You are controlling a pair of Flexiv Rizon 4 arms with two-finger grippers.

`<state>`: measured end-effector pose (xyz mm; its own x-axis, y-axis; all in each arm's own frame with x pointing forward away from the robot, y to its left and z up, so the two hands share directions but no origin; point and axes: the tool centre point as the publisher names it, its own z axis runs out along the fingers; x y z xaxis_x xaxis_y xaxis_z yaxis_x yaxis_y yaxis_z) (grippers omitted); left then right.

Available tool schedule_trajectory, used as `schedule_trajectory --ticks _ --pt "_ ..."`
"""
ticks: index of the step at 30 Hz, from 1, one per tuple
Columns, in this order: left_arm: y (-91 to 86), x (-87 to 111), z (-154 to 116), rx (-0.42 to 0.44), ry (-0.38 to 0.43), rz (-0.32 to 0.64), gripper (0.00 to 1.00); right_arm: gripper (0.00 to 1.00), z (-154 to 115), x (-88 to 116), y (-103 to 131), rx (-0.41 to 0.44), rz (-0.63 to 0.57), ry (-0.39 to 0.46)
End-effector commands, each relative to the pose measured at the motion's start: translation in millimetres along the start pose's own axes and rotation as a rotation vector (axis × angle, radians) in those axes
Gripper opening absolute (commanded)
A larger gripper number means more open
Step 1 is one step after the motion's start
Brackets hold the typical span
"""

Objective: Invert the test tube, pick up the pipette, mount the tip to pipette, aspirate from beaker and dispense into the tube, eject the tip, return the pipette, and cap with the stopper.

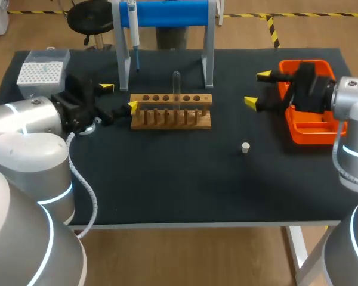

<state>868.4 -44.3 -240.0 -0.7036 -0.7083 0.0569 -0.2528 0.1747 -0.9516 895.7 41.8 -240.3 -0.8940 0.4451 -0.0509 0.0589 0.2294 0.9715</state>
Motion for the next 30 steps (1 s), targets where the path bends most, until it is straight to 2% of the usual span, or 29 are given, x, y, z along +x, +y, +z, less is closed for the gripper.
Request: schedule_trajectory --ticks 1,6,10,15,22,30 --pt "3.1 -0.3 0 0.023 0.0 0.001 1.0 1.0 -4 -14 8 -0.073 -0.018 0.062" --pt "3.1 -0.3 0 0.023 0.0 0.001 1.0 1.0 7 -19 24 -0.155 -0.066 0.183" --pt "3.1 -0.3 0 0.023 0.0 0.001 1.0 1.0 19 -17 31 -0.186 -0.096 0.26" --pt "3.1 -0.3 0 0.023 0.0 0.001 1.0 1.0 40 -12 38 -0.218 -0.078 0.361" --pt "3.1 -0.3 0 0.023 0.0 0.001 1.0 1.0 72 -7 36 -0.22 -0.053 0.437" --pt "3.1 -0.3 0 0.023 0.0 0.001 1.0 1.0 104 0 28 -0.213 -0.061 0.468"
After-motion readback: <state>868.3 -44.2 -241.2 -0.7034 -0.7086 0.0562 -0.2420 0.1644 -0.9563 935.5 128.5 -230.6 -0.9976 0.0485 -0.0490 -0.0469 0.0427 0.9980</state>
